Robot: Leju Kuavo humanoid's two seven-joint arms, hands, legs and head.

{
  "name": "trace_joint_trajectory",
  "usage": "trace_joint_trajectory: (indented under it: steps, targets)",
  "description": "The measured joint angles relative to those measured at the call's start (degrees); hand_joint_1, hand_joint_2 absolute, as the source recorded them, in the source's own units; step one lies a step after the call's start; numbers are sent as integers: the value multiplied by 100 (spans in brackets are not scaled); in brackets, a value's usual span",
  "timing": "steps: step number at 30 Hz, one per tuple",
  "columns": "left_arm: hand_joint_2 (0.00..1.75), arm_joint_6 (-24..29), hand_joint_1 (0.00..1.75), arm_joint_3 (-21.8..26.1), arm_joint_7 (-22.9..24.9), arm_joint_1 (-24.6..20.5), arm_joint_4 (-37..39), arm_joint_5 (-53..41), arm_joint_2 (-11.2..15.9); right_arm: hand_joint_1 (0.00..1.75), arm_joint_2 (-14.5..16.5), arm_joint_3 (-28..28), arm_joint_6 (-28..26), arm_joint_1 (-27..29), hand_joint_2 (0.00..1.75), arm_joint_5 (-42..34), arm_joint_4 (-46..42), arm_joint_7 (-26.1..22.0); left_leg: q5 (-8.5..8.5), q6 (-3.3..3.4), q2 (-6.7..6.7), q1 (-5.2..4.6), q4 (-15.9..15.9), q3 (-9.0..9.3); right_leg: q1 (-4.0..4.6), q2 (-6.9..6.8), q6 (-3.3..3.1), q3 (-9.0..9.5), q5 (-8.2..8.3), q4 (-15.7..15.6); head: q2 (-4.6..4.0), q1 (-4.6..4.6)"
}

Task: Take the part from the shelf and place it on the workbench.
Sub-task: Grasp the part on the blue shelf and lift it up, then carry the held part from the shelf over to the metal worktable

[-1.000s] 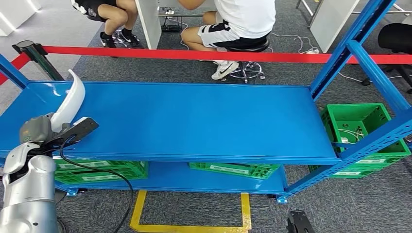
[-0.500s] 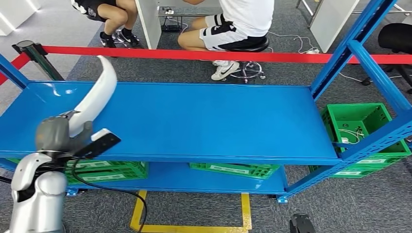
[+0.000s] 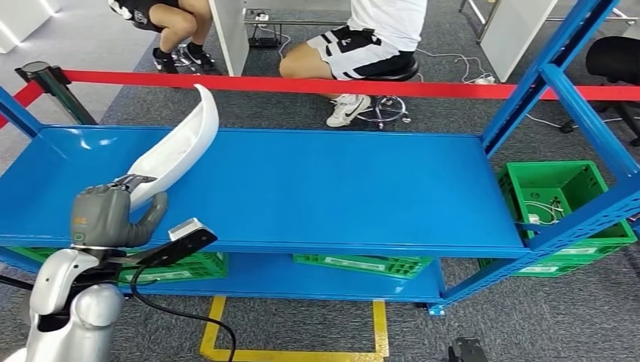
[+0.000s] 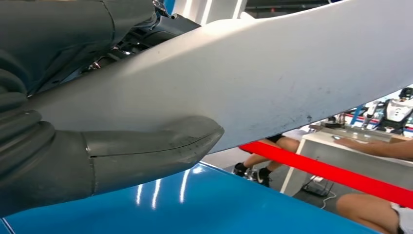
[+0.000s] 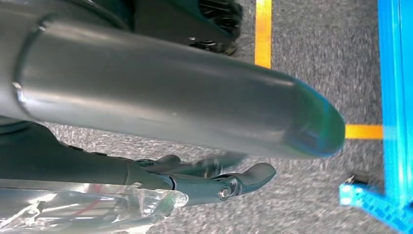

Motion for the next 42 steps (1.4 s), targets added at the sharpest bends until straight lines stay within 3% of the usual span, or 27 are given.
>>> trace_joint_trajectory:
  steps: [2, 3, 4, 7, 8, 10, 12, 13, 14, 15, 17, 19, 20, 22, 24, 27, 28, 29, 30, 32, 34, 35, 37, 39, 42]
  targets:
    - [175, 31, 175, -75, 18, 50, -96, -7, 11, 0, 9, -29, -7, 2, 0, -27, 3, -17, -20, -69, 45, 15, 35, -8, -16, -166, 61, 346, 391, -765, 0, 13]
    - [175, 42, 175, -105, 18, 67, -141, -9, 19, 0, 12, -41, -5, -5, 0, -38, 6, -26, -22, -111, 72, 7, 55, -17, -12, -242, 52, 471, 485, -1034, 0, 20]
    - [175, 52, 175, -133, 18, 80, -177, -11, 26, 0, 17, -53, -4, -11, 0, -49, 9, -33, -15, -149, 99, -6, 75, -28, -3, -284, 29, 526, 505, -1165, 0, 21]
    - [175, 69, 175, -192, 18, 105, -238, -15, 38, 0, 15, -99, -5, -2, 0, -57, 13, -45, -16, -243, 189, -8, 108, -52, -3, -165, -129, 473, 538, -1190, 0, 5]
    - [175, 71, 175, -204, 18, 108, -250, -15, 40, 0, 14, -114, -7, 3, 0, -58, 13, -49, -107, -280, 181, -1, 182, -83, -10, -119, -188, 445, 568, -1195, 0, -3]
    - [175, 79, 175, -228, 18, 113, -268, -9, 54, 0, 13, -135, -11, 7, 0, -61, 13, -60, -494, -352, 113, 17, 657, -264, -26, -35, -285, 376, 634, -1208, 0, -23]
    - [175, 85, 175, -255, 19, 122, -271, -2, 76, 0, 12, -150, -22, 16, 0, -62, 13, -70, -908, -385, 76, 35, 1406, -524, -25, 54, -327, 286, 697, -1208, 0, -33]
    - [175, 85, 175, -266, 20, 126, -270, 0, 84, 0, 12, -158, -28, 26, 0, -62, 13, -73, -992, -387, 67, 39, 1642, -584, -24, 101, -329, 240, 732, -1207, 0, -32]
    - [175, 85, 175, -274, 21, 128, -269, 1, 90, 0, 12, -167, -36, 37, 0, -62, 13, -73, -964, -380, 57, 41, 1677, -550, -24, 150, -322, 196, 769, -1207, 0, -33]
    - [175, 86, 175, -280, 21, 128, -269, 4, 93, 0, 12, -175, -42, 46, 0, -62, 13, -73, -840, -366, 39, 42, 1493, -409, -26, 202, -311, 157, 805, -1206, 0, -33]
    - [175, 92, 175, -297, 22, 119, -269, 21, 95, 0, 13, -182, -50, 54, 0, -59, 13, -76, -545, -327, -127, 53, 717, 79, -26, 308, -274, 86, 877, -1205, 0, -32]
    - [175, 104, 175, -315, 22, 111, -269, 45, 97, 0, 14, -185, -50, 51, 0, -55, 13, -82, -434, -306, -314, 68, 139, 405, -25, 409, -219, 23, 963, -1210, 0, -29]
    - [175, 108, 175, -319, 22, 110, -268, 54, 98, 0, 14, -186, -50, 54, 0, -55, 13, -85, -444, -298, -348, 67, 53, 437, -28, 454, -185, -2, 1011, -1224, 0, -28]
    - [175, 113, 175, -326, 22, 105, -267, 60, 102, 0, 14, -195, -49, 83, 0, -54, 13, -87, -389, -250, -253, 69, 19, 400, -36, 515, -111, -36, 1078, -1253, 0, -30]
    - [175, 118, 175, -343, 22, 96, -263, 67, 105, 0, 13, -215, -45, 104, 0, -41, 13, -88, -304, -170, -154, 86, -9, 344, -20, 367, -55, -144, 858, -1055, 0, -3]
    - [175, 126, 175, -360, 22, 93, -252, 95, 124, 0, 26, -230, -24, 82, 0, 8, 15, -90, -179, -107, -25, 81, -13, 201, -10, 77, -11, -451, 135, -28, 0, 33]
    - [175, 127, 175, -363, 22, 93, -245, 101, 131, 0, 33, -232, -15, 78, 0, 20, 16, -90, -137, -106, 9, 77, -10, 147, -10, 49, -4, -491, 23, 251, 0, 33]
    - [175, 127, 175, -367, 22, 92, -238, 106, 135, 0, 37, -236, -10, 78, 0, 28, 18, -91, -96, -109, 34, 73, -8, 94, -10, 38, -3, -439, 25, 348, 0, 33]
    - [175, 127, 175, -371, 22, 92, -233, 106, 138, 0, 40, -242, -7, 80, 0, 37, 19, -91, -56, -117, 49, 70, -5, 43, -9, 35, -11, -273, 126, 218, 0, 33]
    - [175, 130, 175, -385, 22, 88, -228, 107, 138, 0, 40, -256, -6, 73, 0, 50, 20, -91, 15, -144, 60, 65, 0, -35, 1, 32, -58, 294, 348, -548, 0, 32]
    - [175, 134, 175, -407, 22, 76, -227, 108, 139, 0, 40, -267, -6, 57, 0, 57, 20, -99, 87, -193, 67, 58, 5, -85, 28, 31, -107, 744, 377, -1231, 0, 29]
    - [175, 137, 175, -418, 22, 70, -226, 110, 140, 0, 40, -270, -6, 52, 0, 61, 21, -105, 127, -225, 71, 61, 6, -103, 44, 33, -125, 818, 347, -1367, 0, 27]
    - [175, 139, 175, -432, 23, 65, -221, 115, 142, 0, 48, -274, -5, 55, 0, 69, 24, -114, 191, -295, 70, 73, 1, -133, 47, 38, -173, 789, 414, -1400, 0, 27]
    - [175, 142, 175, -434, 24, 60, -216, 119, 149, 0, 62, -278, -4, 53, 0, 78, 27, -121, 16, -369, 49, 77, 129, -210, 15, 29, -247, 711, 517, -1428, 0, 19]
    - [175, 144, 175, -434, 26, 49, -198, 121, 175, 0, 70, -291, -4, 38, 0, 93, 28, -130, -750, -467, 34, 108, 1055, -485, -15, 22, -307, 504, 700, -1440, 0, -3]
